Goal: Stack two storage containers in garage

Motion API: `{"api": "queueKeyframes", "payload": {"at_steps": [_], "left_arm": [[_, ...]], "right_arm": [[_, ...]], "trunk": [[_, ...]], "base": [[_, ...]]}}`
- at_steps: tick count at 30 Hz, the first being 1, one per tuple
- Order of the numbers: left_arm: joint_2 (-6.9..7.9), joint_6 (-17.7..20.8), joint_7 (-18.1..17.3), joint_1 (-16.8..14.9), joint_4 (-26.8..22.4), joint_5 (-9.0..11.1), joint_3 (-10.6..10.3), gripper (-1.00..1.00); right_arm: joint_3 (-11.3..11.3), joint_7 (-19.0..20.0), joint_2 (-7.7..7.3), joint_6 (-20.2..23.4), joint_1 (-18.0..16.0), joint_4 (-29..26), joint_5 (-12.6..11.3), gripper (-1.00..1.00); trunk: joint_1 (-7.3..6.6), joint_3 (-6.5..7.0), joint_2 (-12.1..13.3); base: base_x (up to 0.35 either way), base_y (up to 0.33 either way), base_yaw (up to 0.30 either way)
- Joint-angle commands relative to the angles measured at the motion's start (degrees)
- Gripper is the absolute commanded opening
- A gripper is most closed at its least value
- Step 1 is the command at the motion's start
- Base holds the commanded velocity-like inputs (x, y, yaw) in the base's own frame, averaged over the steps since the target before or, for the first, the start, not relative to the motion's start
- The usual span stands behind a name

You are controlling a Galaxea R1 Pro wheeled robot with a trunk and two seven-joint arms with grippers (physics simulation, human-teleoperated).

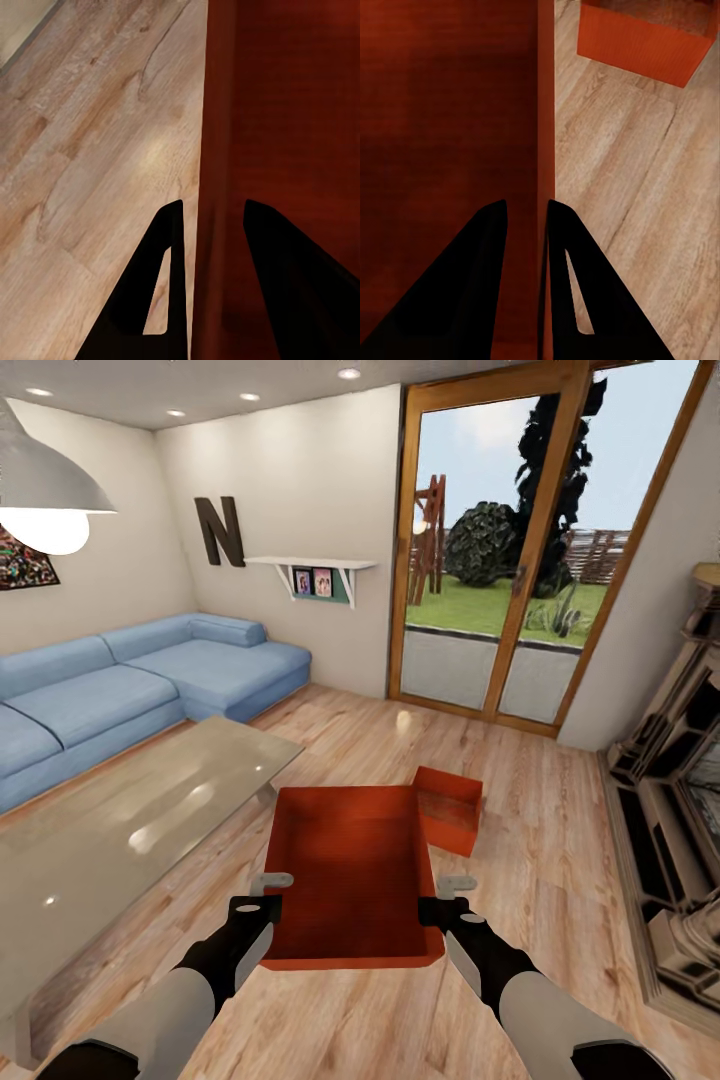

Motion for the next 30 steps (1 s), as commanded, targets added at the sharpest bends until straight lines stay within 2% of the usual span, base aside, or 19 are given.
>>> {"api": "queueKeyframes", "payload": {"at_steps": [1,30], "left_arm": [[1.08,0.53,0.74,-0.06,-0.02,0.19,3.12,-1.0],[1.08,0.53,0.74,-0.06,-0.02,0.19,3.16,-1.0]], "right_arm": [[-0.03,-0.11,-0.05,0.34,-0.02,-0.31,-0.11,-1.0],[-0.03,-0.11,-0.11,0.33,-0.02,-0.35,-0.11,-1.0]], "trunk": [[0.03,-0.02,-0.12],[0.03,2.64,-0.12]], "base": [[0.0,0.0,0.0],[0.0,0.0,0.0]]}}
